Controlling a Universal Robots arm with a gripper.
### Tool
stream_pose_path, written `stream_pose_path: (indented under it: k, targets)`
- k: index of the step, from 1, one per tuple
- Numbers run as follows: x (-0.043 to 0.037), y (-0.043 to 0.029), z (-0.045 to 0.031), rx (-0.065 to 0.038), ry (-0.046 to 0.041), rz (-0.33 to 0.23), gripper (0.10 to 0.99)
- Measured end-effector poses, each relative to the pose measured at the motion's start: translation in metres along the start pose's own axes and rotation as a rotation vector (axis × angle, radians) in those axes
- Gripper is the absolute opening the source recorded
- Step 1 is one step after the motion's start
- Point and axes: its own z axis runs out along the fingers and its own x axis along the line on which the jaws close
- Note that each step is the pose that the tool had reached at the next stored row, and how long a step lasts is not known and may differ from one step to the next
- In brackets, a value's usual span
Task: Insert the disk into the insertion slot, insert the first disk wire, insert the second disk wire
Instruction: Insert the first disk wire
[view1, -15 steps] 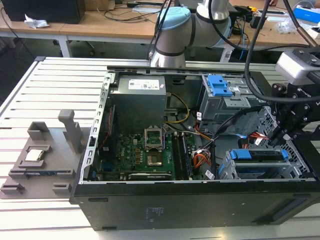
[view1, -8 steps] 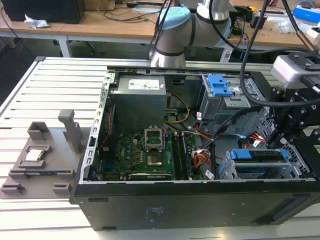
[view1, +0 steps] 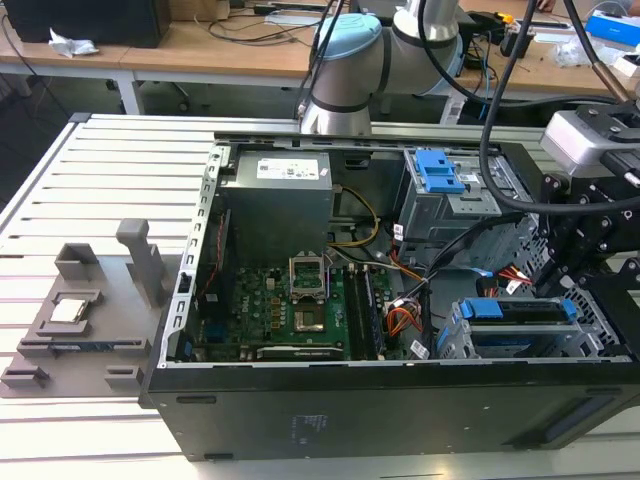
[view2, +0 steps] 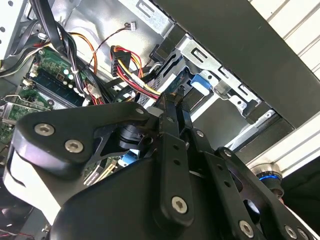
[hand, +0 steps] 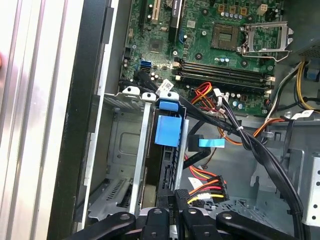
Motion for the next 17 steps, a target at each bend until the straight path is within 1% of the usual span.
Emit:
stream_pose_path:
  k: [5,7,10,15,17]
  targets:
    - [0.0000,0.0000,0.0000,0.000,-0.0001,0.001,0.169]
    - [0.0000,0.0000,0.0001,0.000,-0.0007,0.012,0.169]
    - [0.0000,0.0000,0.0001,-0.001,-0.0039,0.083,0.169]
    - [0.0000,0.0000,0.0003,-0.002,-0.0078,0.170,0.169]
    - [0.0000,0.0000,0.0004,-0.003,-0.0105,0.227,0.169]
